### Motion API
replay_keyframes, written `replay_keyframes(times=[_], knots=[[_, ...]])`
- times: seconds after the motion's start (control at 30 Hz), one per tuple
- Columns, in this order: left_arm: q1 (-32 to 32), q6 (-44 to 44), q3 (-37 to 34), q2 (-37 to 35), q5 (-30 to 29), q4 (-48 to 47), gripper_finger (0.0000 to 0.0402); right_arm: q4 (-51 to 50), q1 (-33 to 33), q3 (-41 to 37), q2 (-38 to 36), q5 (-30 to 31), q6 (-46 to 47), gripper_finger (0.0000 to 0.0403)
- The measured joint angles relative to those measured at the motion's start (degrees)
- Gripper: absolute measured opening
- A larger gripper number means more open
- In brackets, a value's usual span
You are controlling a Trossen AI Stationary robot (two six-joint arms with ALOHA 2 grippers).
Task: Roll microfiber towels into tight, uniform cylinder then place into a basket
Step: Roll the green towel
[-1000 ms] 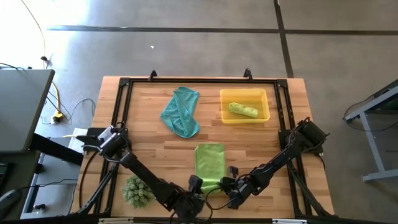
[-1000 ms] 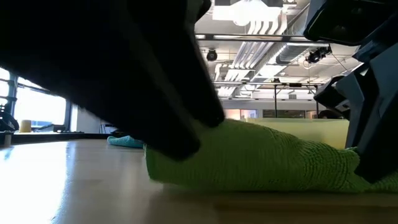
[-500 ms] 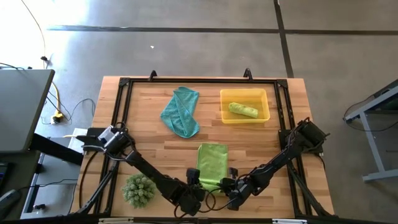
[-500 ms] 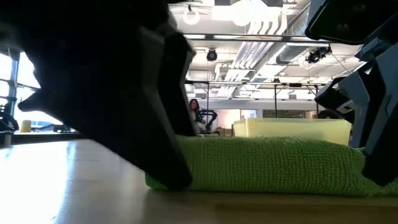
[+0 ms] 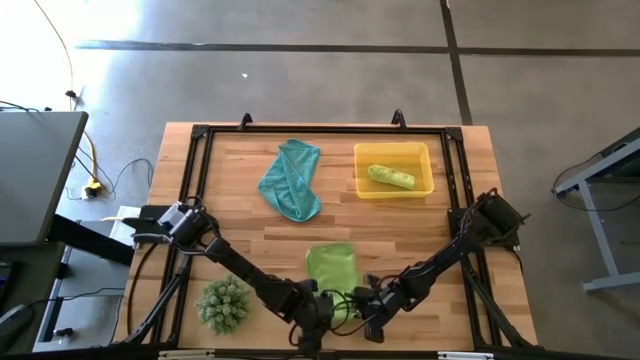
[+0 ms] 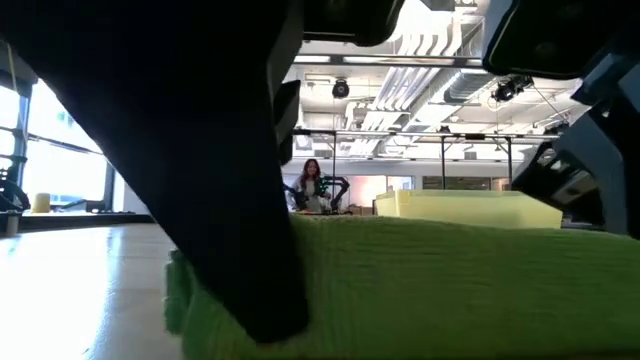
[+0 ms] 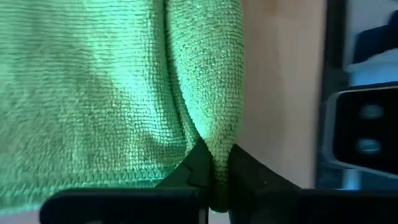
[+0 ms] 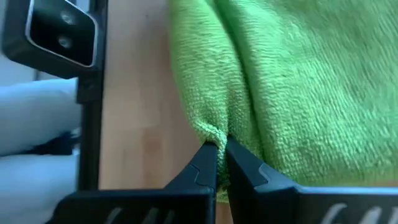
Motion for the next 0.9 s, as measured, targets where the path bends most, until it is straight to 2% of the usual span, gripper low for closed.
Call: replay_keyframes(times=[0.2,0.3,0.67,0.9], knots=[[0.58,-4.14,-0.16,0.24,7.52,4.32,0.0022,4.88,-2.60,-0.06,0.23,-10.81,1.87,0.0001],[1.10,-5.86,-0.17,0.24,8.25,4.06,0.0020,7.03,-3.89,-0.20,0.33,-15.75,1.92,0.0001],[1.86,-12.30,0.09,0.37,4.95,-1.93,0.0019,6.68,-5.06,-0.11,0.26,-15.51,-1.17,0.0006],[1.88,-12.79,0.12,1.54,4.90,-1.98,0.0019,4.34,-4.82,-0.17,-2.16,-15.58,-6.10,0.0060]])
